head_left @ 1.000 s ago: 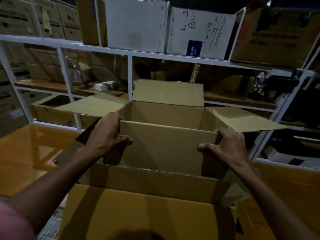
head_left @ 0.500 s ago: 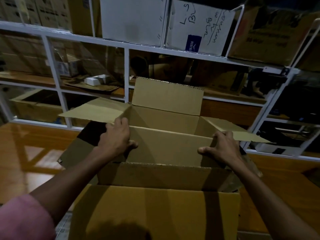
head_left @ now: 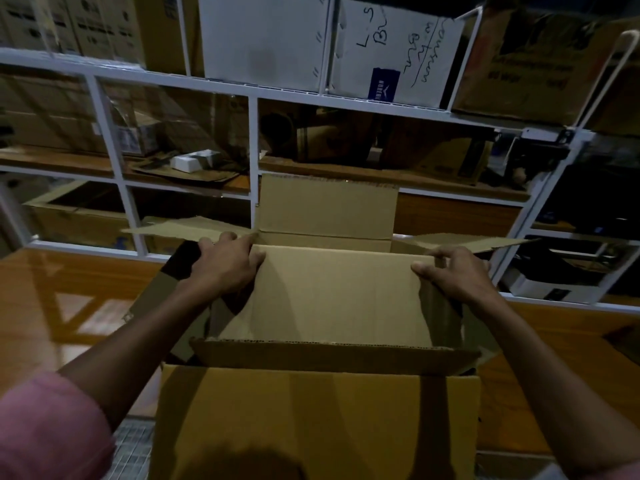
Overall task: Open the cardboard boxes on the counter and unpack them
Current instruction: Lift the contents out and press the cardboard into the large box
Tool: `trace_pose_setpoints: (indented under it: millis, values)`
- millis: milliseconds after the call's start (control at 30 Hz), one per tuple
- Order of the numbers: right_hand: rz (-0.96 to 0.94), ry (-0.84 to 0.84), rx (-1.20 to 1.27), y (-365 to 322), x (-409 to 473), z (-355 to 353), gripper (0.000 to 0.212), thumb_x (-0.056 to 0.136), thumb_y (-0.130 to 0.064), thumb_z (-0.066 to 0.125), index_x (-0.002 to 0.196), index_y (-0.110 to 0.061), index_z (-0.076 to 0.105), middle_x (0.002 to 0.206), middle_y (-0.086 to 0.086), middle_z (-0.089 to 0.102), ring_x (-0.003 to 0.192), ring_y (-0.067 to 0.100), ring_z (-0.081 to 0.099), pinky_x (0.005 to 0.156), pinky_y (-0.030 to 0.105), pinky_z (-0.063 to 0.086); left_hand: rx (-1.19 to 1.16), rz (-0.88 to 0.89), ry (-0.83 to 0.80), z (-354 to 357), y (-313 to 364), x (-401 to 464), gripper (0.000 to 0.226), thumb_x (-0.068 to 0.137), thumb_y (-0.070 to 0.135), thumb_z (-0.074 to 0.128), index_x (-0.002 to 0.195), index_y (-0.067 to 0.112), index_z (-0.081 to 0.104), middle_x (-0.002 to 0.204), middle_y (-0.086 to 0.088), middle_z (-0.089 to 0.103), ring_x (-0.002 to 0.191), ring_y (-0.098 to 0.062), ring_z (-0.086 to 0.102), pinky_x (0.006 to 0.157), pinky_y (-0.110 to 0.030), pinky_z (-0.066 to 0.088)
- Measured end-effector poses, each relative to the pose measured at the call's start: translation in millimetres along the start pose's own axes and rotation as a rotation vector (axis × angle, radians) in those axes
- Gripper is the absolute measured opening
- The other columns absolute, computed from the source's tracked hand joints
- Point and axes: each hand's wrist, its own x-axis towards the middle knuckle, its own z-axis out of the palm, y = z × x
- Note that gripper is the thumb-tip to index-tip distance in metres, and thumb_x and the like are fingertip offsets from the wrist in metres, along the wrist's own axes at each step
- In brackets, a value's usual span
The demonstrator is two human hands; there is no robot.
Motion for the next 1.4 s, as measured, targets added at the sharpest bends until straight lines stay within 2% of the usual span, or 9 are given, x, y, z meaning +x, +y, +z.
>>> trace_pose_setpoints:
  millis: [100,200,333,433,633,733,900,1067,1400]
  values:
    - [0.000,0.004,0.062,6.2,2.1,6.3,0.029,0.092,-0.046,0.067,0.116,-0.030,0.072,0.117,-0.003,0.057,0.127,0.038,0.044,0.103,0.062,0.041,0.012,-0.037,-0.019,10.9,-7.9,6.4,0.053,0.093,0.062,0.023,0.119,0.030,0.057,0.127,-0.012,0.059,0.125,-0.039,0.046,0.094,-0.053,0.038]
    - [-0.016,0.008,0.103,6.3,8.2,9.6,0.012,0.095,-0.036,0.066,0.101,-0.033,0.076,0.106,-0.007,0.063,0.115,0.026,0.055,0.105,0.057,0.042,-0.011,-0.073,-0.054,12.4,-7.5,10.4,0.043,0.096,0.060,0.028,0.093,0.031,0.060,0.101,-0.006,0.065,0.099,-0.029,0.057,0.083,-0.043,0.045]
    - [0.044,-0.178,-0.010,13.4,5.8,22.6,0.021,0.098,-0.029,0.063,0.091,-0.016,0.078,0.088,0.001,0.072,0.088,0.019,0.064,0.103,0.052,0.045,0.096,-0.093,-0.157,18.6,3.1,-2.4,0.038,0.103,0.051,0.039,0.099,0.021,0.062,0.088,-0.002,0.061,0.080,-0.018,0.059,0.066,-0.034,0.047]
    - [0.036,-0.176,-0.129,22.6,3.2,32.1,0.035,0.099,-0.036,0.059,0.078,-0.013,0.075,0.078,0.008,0.072,0.080,0.024,0.067,0.089,0.049,0.055,0.255,-0.086,-0.155,22.7,11.4,-13.7,0.042,0.104,0.052,0.034,0.104,0.020,0.061,0.086,-0.001,0.057,0.077,-0.017,0.057,0.063,-0.032,0.044]
    - [-0.039,-0.338,-0.410,14.9,6.9,22.9,0.043,0.100,-0.049,0.050,0.087,-0.015,0.073,0.086,0.006,0.070,0.080,0.022,0.066,0.083,0.045,0.058,0.413,-0.048,-0.270,1.2,24.2,-15.2,0.041,0.105,0.047,0.039,0.124,0.017,0.059,0.098,-0.002,0.053,0.092,-0.020,0.056,0.077,-0.036,0.047]
    - [-0.048,-0.367,-0.472,14.3,7.4,26.0,0.040,0.101,-0.049,0.048,0.088,-0.017,0.069,0.086,0.004,0.067,0.081,0.021,0.065,0.084,0.045,0.057,0.479,-0.048,-0.241,5.2,23.5,-18.7,0.039,0.104,0.048,0.042,0.121,0.018,0.059,0.087,0.000,0.051,0.089,-0.018,0.058,0.078,-0.035,0.052]
    - [-0.163,-0.315,-0.535,4.6,9.5,31.3,0.029,0.099,-0.046,0.051,0.094,-0.023,0.067,0.087,0.000,0.065,0.083,0.019,0.064,0.085,0.047,0.057,0.490,0.027,-0.178,6.3,29.6,-18.0,0.032,0.102,0.047,0.045,0.113,0.020,0.059,0.103,-0.005,0.057,0.109,-0.025,0.057,0.097,-0.047,0.047]
    - [-0.316,-0.338,-0.418,-22.3,10.3,36.9,0.031,0.103,-0.032,0.051,0.082,-0.019,0.069,0.078,0.000,0.066,0.075,0.017,0.065,0.075,0.039,0.057,0.250,0.131,-0.120,4.3,33.6,-8.8,0.030,0.101,0.043,0.049,0.105,0.019,0.067,0.085,0.000,0.065,0.077,-0.015,0.065,0.079,-0.039,0.060]
    - [-0.436,-0.286,-0.315,-59.4,31.1,51.6,0.024,0.102,-0.025,0.058,0.112,-0.011,0.073,0.106,0.006,0.073,0.090,0.014,0.066,0.081,0.031,0.056,0.093,0.340,-0.091,-3.5,46.3,14.8,0.033,0.101,0.037,0.057,0.125,0.016,0.064,0.121,-0.007,0.069,0.102,-0.018,0.066,0.083,-0.033,0.055]
